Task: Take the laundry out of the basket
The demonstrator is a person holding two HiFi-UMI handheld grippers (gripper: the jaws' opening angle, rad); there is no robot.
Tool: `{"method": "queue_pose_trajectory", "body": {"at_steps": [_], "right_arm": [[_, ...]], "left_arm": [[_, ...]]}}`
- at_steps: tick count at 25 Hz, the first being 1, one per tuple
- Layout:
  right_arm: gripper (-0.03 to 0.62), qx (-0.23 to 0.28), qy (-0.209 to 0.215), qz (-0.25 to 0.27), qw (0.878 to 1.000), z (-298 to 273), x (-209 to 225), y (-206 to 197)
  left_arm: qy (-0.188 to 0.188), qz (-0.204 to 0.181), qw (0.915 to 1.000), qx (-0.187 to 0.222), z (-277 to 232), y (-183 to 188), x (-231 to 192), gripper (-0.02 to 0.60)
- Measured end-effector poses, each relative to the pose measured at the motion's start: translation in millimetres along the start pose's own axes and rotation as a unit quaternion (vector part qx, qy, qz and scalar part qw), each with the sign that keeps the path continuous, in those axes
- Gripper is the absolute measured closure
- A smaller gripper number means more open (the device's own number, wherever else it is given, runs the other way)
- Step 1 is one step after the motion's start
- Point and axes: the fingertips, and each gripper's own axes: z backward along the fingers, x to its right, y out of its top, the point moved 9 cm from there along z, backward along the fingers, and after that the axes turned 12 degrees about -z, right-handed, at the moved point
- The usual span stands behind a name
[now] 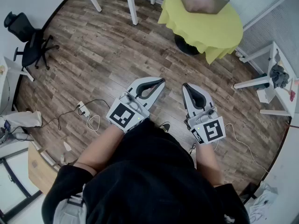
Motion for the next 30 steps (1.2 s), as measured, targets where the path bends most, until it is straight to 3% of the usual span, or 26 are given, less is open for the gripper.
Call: {"method": "queue_pose_trajectory", "body": {"at_steps": [15,30], "right_arm": [[0.571,-0.002,-0.001,-0.003,1.0,-2.0,-10.1,3.6],[0.569,0.003,-0.014,-0.01,1.0,-55.3,-37.6,-1.2]], "left_arm": [[-0.012,-0.005,0.9999,0.003,5.4,6.3,-0.8,0.571],[-0.032,0.008,0.9992,0.02,35.6,-1.8,-54.8,0.571]]}}
